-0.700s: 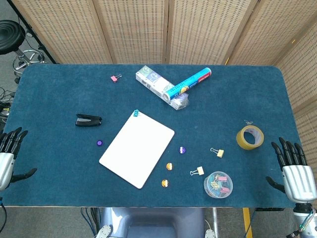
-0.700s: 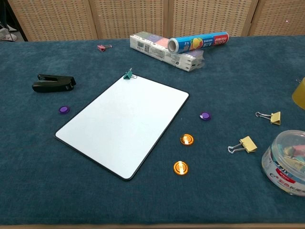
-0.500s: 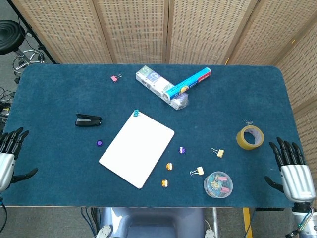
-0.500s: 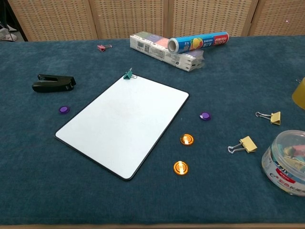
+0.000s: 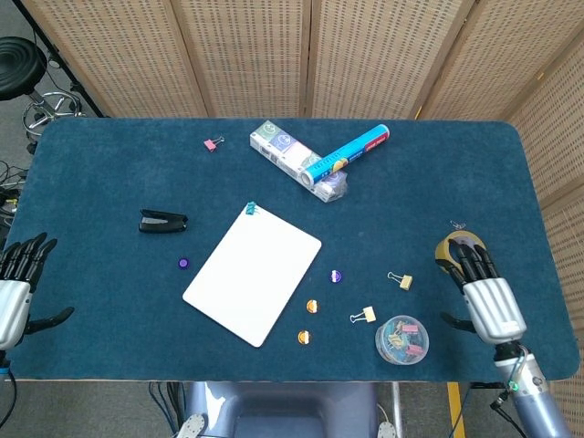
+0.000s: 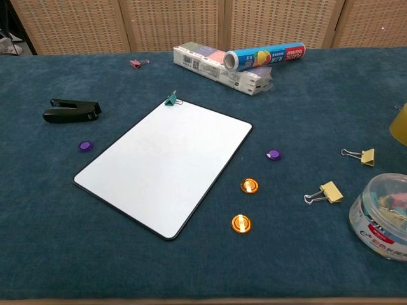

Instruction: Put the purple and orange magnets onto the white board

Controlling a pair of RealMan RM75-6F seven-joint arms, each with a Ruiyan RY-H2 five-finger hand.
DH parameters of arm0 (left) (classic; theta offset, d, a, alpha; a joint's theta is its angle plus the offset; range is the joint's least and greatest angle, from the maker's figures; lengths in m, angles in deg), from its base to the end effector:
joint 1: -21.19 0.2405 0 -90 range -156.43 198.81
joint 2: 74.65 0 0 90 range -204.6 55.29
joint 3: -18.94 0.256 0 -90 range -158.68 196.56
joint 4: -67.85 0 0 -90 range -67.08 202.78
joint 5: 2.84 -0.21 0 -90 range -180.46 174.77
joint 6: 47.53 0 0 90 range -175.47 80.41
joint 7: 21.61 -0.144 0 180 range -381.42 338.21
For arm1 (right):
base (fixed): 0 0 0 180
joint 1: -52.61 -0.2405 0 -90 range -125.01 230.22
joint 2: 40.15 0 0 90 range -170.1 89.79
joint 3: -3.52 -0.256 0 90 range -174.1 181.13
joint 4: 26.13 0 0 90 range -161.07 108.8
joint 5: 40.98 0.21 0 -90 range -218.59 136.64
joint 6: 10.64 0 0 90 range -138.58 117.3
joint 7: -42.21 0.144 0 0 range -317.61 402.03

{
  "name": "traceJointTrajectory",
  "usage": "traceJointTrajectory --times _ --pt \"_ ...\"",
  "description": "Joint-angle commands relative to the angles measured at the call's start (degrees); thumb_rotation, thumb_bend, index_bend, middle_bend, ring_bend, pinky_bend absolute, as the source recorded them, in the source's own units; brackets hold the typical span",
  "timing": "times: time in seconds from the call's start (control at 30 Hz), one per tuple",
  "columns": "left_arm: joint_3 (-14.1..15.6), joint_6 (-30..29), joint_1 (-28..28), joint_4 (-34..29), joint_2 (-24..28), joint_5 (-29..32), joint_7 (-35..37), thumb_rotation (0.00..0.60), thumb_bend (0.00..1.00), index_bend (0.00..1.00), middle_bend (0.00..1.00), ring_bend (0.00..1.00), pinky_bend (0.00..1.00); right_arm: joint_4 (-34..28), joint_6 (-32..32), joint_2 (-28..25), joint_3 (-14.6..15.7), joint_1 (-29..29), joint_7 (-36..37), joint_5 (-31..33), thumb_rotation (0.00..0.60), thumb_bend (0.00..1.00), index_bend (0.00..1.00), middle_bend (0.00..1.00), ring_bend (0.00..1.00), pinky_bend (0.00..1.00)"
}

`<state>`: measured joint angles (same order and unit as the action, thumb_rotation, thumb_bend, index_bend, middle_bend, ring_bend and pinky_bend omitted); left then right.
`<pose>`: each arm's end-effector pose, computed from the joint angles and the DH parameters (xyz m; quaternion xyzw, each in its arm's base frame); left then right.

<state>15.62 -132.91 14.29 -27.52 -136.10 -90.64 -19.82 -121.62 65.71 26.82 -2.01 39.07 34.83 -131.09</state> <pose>-0.2920 0.1925 0.1689 -0.6018 -0.3767 -0.4208 0.5646 -0.2566 -0.2291 0.1214 0.6746 -0.3378 0.4065 0.5153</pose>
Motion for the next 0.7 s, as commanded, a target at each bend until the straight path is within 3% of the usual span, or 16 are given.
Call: traceJointTrajectory --times 0.03,0.33,0.7 --pt "-0.2 -0.4 0.2 0.0 0.2 0.3 -0.1 0.6 0.01 0.0 0.0 0.0 0.0 -3.1 -7.1 0.9 -2.7 -5.7 -3.5 3.2 0.6 0.13 0.24 0.0 0.0 0.0" --pt "-0.5 0.8 0.0 0.1 0.6 2.2 -0.9 0.6 0.02 0.0 0.0 0.0 0.0 -0.6 -19.0 7.7 -6.1 -15.2 -7.5 12.5 0.6 0.3 0.3 0.0 0.0 0.0" --pt "-0.7 2.1 -0.4 -0.4 0.4 4.1 -2.7 0.6 0.01 0.0 0.0 0.0 0.0 7.5 -24.8 16.3 -5.8 -21.4 -9.6 18.1 0.6 0.36 0.31 0.0 0.0 0.0"
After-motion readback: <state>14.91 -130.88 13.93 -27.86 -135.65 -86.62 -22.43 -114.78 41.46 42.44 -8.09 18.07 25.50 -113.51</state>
